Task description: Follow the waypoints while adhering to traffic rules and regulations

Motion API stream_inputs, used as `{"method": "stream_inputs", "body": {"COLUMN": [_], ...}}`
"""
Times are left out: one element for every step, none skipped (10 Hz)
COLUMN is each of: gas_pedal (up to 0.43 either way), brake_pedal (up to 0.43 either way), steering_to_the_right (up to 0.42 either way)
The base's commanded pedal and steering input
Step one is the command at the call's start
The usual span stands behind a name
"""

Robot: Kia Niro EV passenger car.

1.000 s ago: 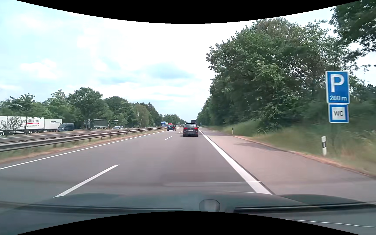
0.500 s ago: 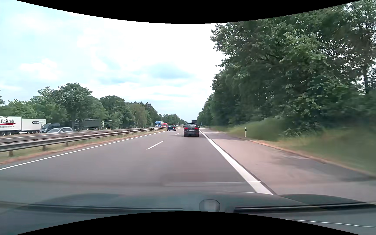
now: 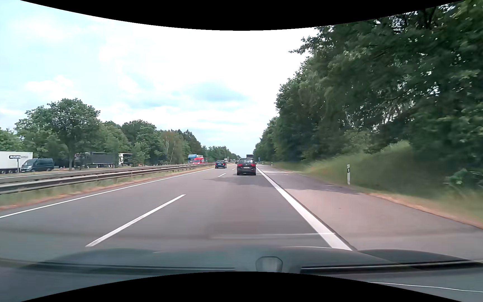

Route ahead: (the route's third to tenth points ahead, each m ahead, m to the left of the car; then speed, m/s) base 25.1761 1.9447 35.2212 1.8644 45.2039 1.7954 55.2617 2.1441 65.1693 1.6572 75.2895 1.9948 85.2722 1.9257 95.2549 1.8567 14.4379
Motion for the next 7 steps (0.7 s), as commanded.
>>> {"method": "stream_inputs", "body": {"gas_pedal": [0.209, 0.209, 0.209, 0.209, 0.209, 0.209, 0.197], "brake_pedal": [0.000, 0.000, 0.000, 0.000, 0.000, 0.000, 0.000], "steering_to_the_right": [-0.003, -0.003, -0.002, -0.003, -0.003, -0.002, -0.002]}}
